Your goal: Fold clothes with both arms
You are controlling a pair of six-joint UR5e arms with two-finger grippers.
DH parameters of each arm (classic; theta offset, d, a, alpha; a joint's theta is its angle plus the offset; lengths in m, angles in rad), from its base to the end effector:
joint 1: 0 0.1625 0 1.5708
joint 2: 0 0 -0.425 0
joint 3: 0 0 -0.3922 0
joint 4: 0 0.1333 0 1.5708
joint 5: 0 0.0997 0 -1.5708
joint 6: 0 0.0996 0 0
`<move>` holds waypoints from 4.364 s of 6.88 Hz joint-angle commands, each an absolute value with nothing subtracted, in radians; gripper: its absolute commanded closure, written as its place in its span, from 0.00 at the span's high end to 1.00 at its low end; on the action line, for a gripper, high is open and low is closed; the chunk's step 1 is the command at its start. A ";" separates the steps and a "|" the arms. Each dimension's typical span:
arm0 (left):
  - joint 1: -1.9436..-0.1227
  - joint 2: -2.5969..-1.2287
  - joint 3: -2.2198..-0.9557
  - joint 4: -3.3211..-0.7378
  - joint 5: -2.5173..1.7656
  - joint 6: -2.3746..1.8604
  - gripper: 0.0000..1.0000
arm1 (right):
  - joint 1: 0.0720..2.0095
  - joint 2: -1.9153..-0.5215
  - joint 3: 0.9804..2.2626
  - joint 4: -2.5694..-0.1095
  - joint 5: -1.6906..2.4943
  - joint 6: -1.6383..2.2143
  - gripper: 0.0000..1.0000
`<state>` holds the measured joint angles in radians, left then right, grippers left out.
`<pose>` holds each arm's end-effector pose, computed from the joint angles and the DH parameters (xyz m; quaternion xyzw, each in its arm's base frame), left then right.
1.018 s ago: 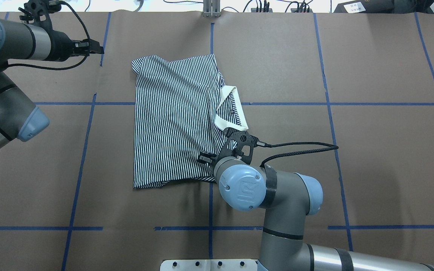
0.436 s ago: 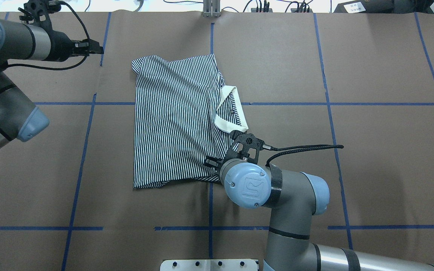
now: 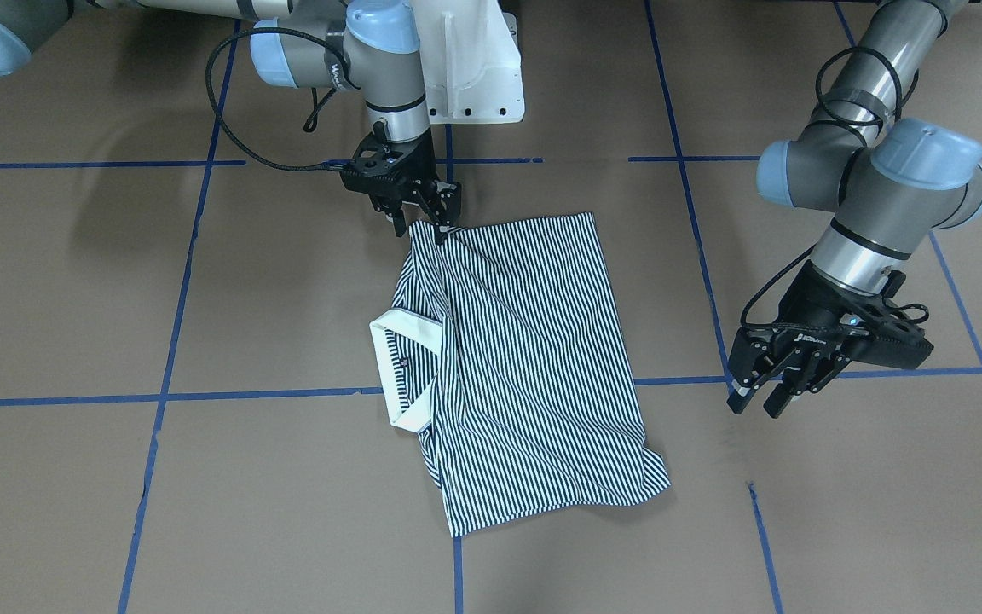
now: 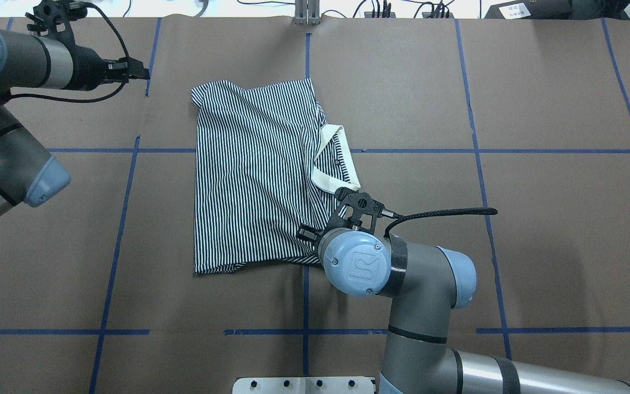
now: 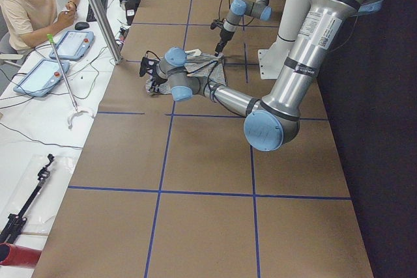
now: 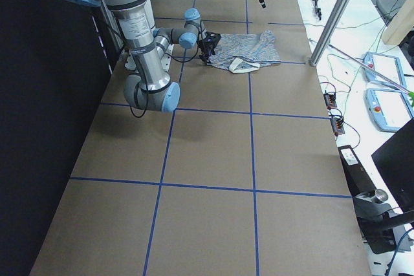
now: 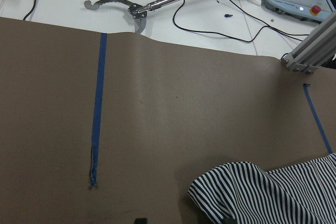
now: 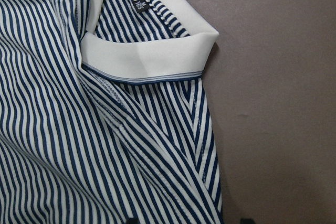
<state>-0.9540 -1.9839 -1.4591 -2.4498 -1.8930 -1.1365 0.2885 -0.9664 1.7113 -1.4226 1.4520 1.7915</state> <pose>0.3048 -0.6058 0.3791 0.2490 0.5075 -0.1244 0.8155 -0.6004 -0.3296 0.2307 0.0681 -0.4290 0.2516 0.8649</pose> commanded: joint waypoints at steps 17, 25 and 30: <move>-0.805 -1.885 -1.669 -2.434 -1.885 -1.437 0.58 | 0.344 -0.978 1.736 -1.436 1.612 1.753 0.00; -0.269 -1.756 -1.901 -2.172 -1.598 -1.865 0.64 | 0.299 -1.072 1.878 -1.442 1.586 1.767 0.00; -0.239 -1.766 -1.899 -2.145 -1.601 -1.865 0.25 | 0.298 -1.072 1.878 -1.440 1.586 1.767 0.00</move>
<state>-0.2417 -1.7595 -1.8953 -2.1644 -1.6003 -1.8653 0.2983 -1.0718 1.8775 -1.4404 1.5861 1.7665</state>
